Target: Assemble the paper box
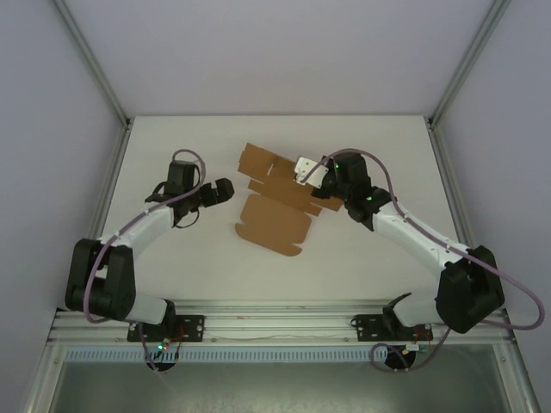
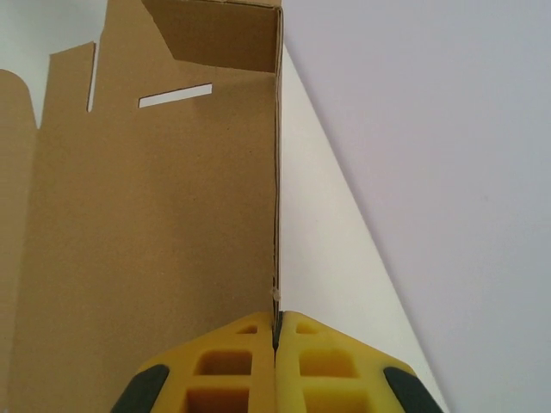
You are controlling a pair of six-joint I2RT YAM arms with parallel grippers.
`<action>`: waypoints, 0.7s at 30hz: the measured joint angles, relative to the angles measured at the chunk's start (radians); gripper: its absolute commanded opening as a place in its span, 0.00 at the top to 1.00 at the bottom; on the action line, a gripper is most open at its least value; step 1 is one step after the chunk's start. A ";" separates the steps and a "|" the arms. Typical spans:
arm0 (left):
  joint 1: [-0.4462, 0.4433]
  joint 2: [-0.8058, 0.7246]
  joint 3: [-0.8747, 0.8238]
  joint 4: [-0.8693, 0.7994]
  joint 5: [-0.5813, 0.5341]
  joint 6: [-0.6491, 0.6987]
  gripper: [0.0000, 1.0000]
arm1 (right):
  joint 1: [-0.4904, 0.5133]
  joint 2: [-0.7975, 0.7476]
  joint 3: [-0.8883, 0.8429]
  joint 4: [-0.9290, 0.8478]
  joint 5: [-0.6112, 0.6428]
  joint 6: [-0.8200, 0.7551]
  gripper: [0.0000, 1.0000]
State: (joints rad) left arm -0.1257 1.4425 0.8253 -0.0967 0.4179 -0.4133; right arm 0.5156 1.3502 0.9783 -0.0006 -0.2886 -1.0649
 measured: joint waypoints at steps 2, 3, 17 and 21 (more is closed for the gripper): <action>-0.001 0.033 -0.003 0.052 0.051 0.013 0.01 | -0.002 0.001 0.000 -0.019 -0.024 0.016 1.00; -0.003 0.048 -0.004 0.078 0.075 0.021 0.02 | -0.002 0.001 0.000 -0.023 -0.032 0.023 1.00; -0.003 0.148 -0.115 0.433 0.371 0.049 0.09 | -0.041 0.002 0.000 -0.014 -0.100 0.117 1.00; -0.007 0.150 -0.138 0.509 0.441 0.044 0.10 | -0.045 0.009 0.000 0.005 -0.087 0.139 1.00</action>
State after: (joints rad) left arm -0.1329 1.5929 0.6872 0.4118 0.8593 -0.3691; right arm 0.4709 1.3594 0.9779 0.0040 -0.3756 -0.9260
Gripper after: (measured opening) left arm 0.912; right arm 0.041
